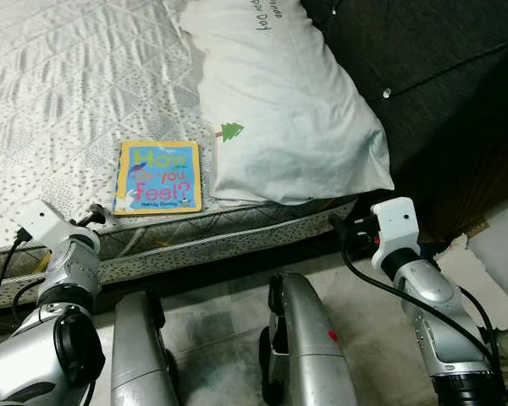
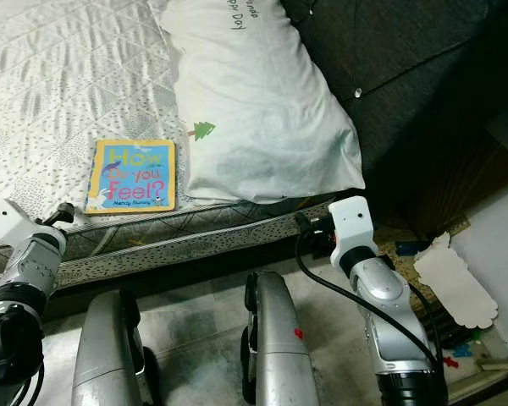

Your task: Clean up the room

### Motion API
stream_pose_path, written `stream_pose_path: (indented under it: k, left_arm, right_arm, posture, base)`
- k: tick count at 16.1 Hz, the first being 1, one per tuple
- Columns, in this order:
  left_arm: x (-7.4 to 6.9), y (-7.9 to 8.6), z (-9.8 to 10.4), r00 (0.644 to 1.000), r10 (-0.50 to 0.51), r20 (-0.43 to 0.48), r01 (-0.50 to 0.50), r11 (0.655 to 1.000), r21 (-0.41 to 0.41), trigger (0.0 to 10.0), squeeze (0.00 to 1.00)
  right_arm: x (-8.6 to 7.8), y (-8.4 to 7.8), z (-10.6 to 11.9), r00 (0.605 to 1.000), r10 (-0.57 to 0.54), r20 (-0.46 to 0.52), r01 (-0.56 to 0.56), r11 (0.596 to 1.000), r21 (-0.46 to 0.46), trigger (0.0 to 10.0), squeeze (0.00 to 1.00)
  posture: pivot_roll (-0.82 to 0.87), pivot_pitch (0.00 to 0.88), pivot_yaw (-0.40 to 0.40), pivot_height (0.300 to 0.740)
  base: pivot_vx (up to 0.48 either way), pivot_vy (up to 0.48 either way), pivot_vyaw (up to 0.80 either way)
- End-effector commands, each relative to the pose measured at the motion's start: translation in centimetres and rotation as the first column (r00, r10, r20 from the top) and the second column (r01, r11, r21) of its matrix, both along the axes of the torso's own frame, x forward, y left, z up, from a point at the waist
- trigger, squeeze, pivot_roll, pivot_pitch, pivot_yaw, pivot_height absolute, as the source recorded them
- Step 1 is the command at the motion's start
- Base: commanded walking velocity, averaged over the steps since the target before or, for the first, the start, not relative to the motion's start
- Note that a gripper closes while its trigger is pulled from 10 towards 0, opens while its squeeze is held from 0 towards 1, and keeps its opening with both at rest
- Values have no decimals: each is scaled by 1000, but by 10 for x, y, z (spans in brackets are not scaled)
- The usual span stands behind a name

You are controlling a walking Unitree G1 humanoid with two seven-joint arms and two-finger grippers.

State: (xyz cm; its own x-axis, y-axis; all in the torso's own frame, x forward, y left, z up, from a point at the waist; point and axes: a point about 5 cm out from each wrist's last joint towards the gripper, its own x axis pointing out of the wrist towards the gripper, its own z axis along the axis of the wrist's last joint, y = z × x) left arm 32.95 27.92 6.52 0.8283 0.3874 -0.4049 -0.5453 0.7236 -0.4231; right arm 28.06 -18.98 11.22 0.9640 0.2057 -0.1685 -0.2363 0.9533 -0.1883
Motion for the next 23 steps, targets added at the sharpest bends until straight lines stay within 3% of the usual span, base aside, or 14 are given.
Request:
stream_pose_path:
  k: [1, 9, 17, 21, 23]
  left_arm:
    - [-6, -27, -25, 990, -102, -95, 94, 991, -90, 10000, 0]
    - [-1, -45, -25, 967, -238, -89, 229, 968, -105, 10000, 0]
    - [5, -56, -22, 954, -289, -81, 278, 953, -122, 10000, 0]
    - [5, -58, -23, 952, -286, -110, 272, 954, -127, 10000, 0]
    - [8, -44, -14, 979, -191, -71, 184, 978, -96, 10000, 0]
  right_arm:
    - [0, -1, -2, 1000, -9, -7, 9, 1000, -4, 10000, 0]
    - [3, 1, -3, 1000, -10, 1, 10, 1000, 1, 10000, 0]
    - [4, 1, -2, 1000, -12, 6, 12, 1000, 1, 10000, 0]
    - [4, 0, -2, 1000, -16, 6, 16, 1000, -1, 10000, 0]
    - [4, 0, -2, 1000, -18, 6, 18, 1000, -2, 10000, 0]
  posture:
    - [-128, 174, -97, 536]
    - [-125, 165, -95, 536]
    - [-128, 164, -96, 536]
    - [-139, 167, -94, 536]
    - [-139, 167, -94, 536]
  base:
    - [0, 0, 0]
    - [0, 0, 0]
    - [0, 0, 0]
    - [0, 0, 0]
    - [0, 0, 0]
